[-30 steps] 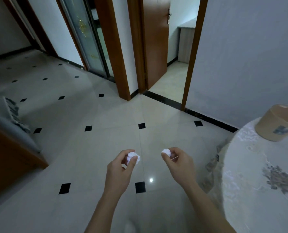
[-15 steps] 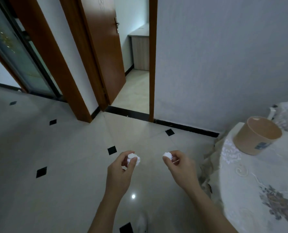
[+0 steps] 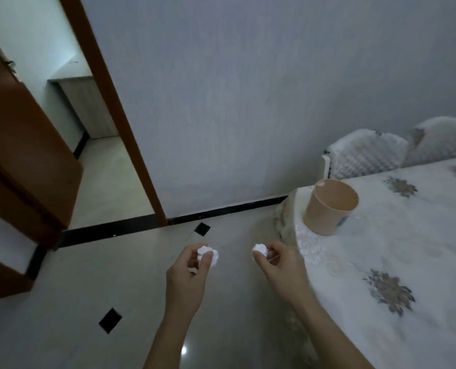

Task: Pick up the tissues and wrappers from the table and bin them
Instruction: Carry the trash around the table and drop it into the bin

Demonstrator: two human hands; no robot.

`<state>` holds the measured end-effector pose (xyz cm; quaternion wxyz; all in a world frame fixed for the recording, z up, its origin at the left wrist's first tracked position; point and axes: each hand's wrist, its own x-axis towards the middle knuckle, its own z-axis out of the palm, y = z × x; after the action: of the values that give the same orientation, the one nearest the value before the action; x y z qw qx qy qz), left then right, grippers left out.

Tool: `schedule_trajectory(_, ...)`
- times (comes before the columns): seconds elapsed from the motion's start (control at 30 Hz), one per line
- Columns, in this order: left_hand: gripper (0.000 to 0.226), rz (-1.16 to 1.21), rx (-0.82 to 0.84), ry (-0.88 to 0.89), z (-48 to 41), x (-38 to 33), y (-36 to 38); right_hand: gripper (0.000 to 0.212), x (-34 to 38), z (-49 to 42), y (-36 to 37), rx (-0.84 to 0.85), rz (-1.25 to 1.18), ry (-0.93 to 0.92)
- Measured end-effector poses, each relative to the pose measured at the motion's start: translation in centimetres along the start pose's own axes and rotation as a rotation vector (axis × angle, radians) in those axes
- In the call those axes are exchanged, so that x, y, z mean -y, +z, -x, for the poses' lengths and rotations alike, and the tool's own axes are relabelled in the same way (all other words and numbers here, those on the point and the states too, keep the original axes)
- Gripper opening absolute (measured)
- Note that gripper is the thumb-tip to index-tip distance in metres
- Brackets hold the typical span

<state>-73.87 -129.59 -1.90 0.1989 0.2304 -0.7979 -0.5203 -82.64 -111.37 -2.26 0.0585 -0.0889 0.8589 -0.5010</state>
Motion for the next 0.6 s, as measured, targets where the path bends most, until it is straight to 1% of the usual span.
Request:
schedule_trajectory(0.1, 0.012, 0.021, 0.130, 0.039, -3.0, -1.3, 3.7, 0.010, -1.5, -1.7, -2.7, -0.133, 0.031, 0.051)
schedule_trajectory(0.2, 0.021, 0.043, 0.232, 0.103, -5.7, -3.4, 7.6, 0.010, -2.9, -3.7, -5.5, -0.243, 0.030, 0.109)
schedule_trajectory(0.33, 0.013, 0.072, 0.317, 0.153, -8.3, -5.9, 12.8, 0.011, -4.7, -6.4, -8.9, -0.385, 0.020, 0.142)
schedule_trajectory(0.43, 0.007, 0.054, 0.398, 0.175, -9.9, -7.8, 16.4, 0.012, -5.5, -8.0, -11.5, -0.450, 0.012, 0.158)
schedule_trajectory(0.5, 0.008, 0.040, 0.427, 0.209, -10.9, -8.7, 18.7, 0.010, -6.1, -8.9, -13.2, -0.479, 0.011, 0.170)
schedule_trajectory(0.6, 0.009, 0.021, 0.465, 0.268, -12.2, -10.1, 21.7, 0.012, -7.0, -10.2, -15.3, -0.545, -0.022, 0.196)
